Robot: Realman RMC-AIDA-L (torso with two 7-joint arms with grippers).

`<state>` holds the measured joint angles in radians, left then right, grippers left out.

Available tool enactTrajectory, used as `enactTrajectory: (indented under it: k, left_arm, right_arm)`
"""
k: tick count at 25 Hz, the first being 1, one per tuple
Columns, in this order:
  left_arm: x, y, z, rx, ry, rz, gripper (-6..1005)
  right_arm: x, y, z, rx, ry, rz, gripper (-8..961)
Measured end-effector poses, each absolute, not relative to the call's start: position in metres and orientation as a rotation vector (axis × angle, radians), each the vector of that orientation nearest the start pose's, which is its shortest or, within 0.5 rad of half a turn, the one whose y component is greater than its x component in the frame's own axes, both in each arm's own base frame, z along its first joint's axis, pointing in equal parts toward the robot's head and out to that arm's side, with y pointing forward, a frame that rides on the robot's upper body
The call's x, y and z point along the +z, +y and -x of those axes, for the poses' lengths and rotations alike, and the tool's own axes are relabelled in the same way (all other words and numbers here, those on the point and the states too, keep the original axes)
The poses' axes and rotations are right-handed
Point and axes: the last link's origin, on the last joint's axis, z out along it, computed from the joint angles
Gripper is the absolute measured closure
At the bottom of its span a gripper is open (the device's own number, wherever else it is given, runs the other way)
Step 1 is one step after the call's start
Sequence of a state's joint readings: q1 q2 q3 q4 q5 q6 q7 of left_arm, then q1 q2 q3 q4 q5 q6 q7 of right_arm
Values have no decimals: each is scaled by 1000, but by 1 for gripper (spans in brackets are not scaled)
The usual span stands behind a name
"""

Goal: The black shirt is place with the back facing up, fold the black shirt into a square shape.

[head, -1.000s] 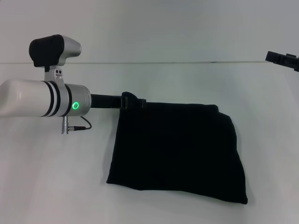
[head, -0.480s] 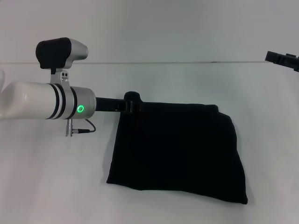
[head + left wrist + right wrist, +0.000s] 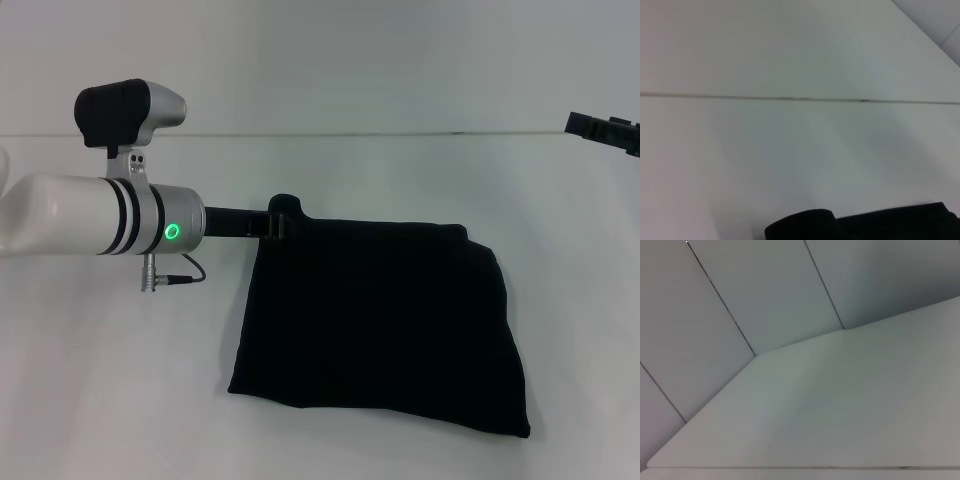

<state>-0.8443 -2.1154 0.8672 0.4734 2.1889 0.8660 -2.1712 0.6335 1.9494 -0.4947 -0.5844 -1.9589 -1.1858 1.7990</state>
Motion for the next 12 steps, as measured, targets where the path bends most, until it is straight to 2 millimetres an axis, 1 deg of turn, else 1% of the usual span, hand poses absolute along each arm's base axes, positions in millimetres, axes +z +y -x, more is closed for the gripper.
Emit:
enactTrajectory:
  k: [3, 12]
  left_arm:
    - [-61, 429, 220, -351, -1350, 2287, 1000]
    - [-55, 434, 225, -356, -1354, 2232, 992]
  right_arm:
    - [84, 412, -294, 758, 1133, 2097, 23]
    - [83, 412, -295, 745, 1130, 2094, 23]
